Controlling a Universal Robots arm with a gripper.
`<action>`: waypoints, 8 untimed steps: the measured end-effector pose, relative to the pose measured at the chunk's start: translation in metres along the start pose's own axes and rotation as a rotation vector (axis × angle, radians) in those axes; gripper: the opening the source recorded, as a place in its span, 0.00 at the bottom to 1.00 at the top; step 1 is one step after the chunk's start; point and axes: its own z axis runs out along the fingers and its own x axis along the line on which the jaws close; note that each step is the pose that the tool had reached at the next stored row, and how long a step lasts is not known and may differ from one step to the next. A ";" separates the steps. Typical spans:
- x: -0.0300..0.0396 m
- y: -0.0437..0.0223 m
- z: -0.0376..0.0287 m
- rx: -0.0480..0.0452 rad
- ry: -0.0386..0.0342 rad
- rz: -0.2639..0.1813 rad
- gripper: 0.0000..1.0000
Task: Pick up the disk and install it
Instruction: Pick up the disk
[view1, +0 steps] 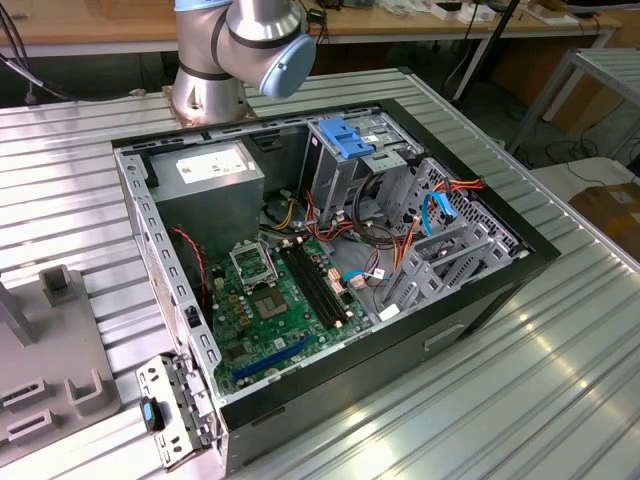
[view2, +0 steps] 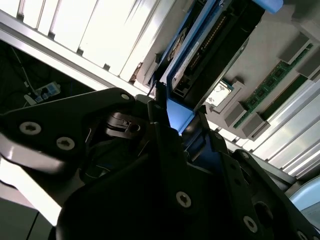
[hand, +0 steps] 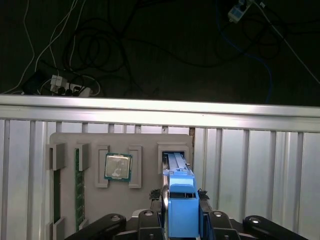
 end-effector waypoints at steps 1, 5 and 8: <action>0.0000 0.0000 0.0000 0.0000 0.0000 0.000 0.36; 0.0000 0.0000 0.0000 0.0000 0.0000 0.000 0.36; -0.0001 0.0000 0.0000 0.0000 0.0000 0.000 0.36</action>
